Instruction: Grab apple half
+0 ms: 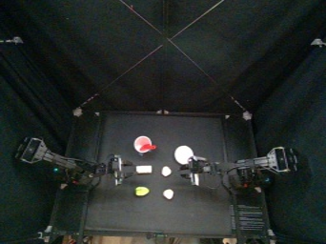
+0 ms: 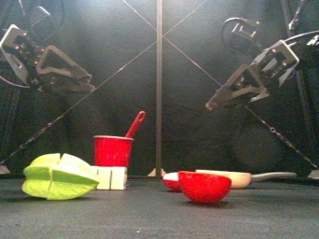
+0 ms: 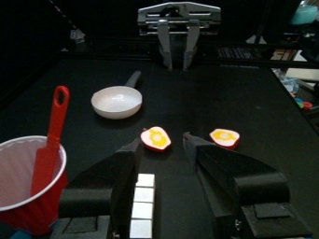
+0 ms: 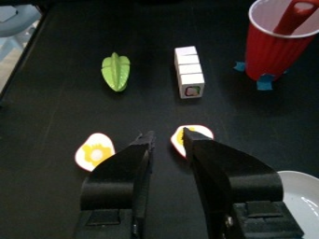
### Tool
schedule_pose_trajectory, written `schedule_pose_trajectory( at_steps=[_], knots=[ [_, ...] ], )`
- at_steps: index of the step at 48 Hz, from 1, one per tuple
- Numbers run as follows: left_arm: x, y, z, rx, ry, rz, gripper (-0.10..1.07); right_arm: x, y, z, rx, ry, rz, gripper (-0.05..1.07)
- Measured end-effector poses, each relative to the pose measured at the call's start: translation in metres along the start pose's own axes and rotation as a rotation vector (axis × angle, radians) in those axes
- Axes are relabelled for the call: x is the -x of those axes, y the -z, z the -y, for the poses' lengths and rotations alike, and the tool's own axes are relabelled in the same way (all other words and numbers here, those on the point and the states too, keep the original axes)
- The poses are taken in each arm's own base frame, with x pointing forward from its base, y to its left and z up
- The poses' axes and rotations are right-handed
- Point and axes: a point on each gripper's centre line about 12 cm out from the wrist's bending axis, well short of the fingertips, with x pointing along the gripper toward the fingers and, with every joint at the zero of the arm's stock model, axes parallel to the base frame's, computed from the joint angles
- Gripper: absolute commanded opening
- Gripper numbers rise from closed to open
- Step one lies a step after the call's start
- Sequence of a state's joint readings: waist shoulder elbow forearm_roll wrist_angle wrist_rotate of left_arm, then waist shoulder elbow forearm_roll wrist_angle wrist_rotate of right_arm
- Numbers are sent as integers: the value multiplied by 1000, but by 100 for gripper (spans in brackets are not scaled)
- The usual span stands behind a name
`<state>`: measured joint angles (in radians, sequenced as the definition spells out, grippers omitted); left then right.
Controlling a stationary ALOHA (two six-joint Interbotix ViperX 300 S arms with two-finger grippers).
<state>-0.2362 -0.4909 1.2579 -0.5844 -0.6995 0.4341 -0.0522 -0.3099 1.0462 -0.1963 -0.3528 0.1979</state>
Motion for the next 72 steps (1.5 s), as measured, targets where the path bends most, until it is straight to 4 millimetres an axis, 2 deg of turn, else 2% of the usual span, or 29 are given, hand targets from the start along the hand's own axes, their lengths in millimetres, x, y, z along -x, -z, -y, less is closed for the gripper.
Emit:
schedule_pose_trajectory(
  at_steps=[16,21,37,47,72],
  knots=[
    [-7,-4,2,-2,-1,3,80,-31,4,2,-2,0,-51,92],
    [-9,-1,3,-8,-1,-10,80,-42,7,5,-2,5,-72,95],
    [-12,1,4,-13,0,-23,80,-69,34,24,3,35,-176,95],
    [-12,1,4,-13,0,-23,80,-85,39,29,12,41,-204,95],
    [-12,1,4,-13,0,-23,80,-104,57,38,8,62,-308,94]
  ],
)
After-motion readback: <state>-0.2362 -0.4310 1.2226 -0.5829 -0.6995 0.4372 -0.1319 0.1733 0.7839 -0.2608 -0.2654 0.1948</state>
